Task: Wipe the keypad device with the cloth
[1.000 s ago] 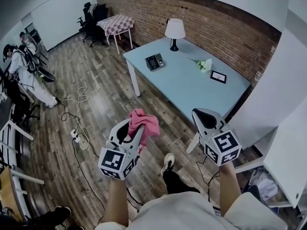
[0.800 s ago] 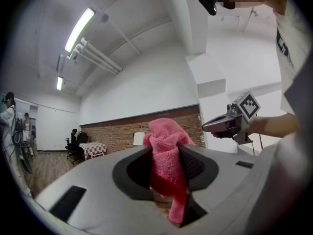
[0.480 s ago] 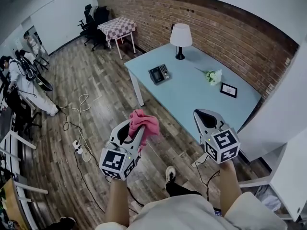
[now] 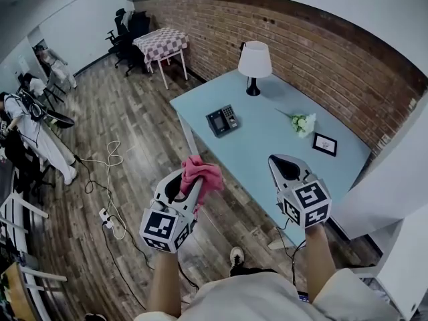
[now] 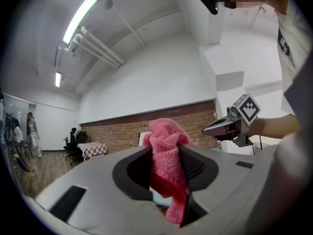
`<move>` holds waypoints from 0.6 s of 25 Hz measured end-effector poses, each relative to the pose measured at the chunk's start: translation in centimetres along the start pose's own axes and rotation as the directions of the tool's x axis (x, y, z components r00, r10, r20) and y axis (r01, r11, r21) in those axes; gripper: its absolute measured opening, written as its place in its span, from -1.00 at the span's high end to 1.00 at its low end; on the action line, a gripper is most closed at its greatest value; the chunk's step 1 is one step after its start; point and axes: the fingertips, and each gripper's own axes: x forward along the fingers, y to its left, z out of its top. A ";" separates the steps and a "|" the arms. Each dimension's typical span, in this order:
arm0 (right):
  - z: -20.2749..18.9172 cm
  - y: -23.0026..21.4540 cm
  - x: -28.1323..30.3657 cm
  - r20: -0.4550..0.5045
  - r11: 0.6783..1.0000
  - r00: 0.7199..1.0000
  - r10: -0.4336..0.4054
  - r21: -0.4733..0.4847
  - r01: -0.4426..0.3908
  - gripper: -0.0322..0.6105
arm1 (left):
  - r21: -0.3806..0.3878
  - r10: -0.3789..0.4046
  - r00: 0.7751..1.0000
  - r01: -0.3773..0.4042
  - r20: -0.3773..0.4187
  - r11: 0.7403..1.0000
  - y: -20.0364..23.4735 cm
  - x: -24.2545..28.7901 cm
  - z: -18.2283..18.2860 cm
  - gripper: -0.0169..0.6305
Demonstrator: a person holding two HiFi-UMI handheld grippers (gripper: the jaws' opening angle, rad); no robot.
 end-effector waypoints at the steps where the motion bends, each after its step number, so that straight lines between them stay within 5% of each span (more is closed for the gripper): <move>1: 0.0 -0.4 0.7 -0.003 1.000 1.000 0.000 0.001 0.000 0.84 | -0.002 -0.001 1.000 0.001 0.001 1.000 0.4 0.7 0.0 0.45; 15: -1.6 -3.8 8.3 -0.051 1.000 0.999 0.000 0.016 0.001 0.83 | -0.010 0.009 0.999 -0.009 -0.033 1.000 6.2 7.5 -2.0 0.45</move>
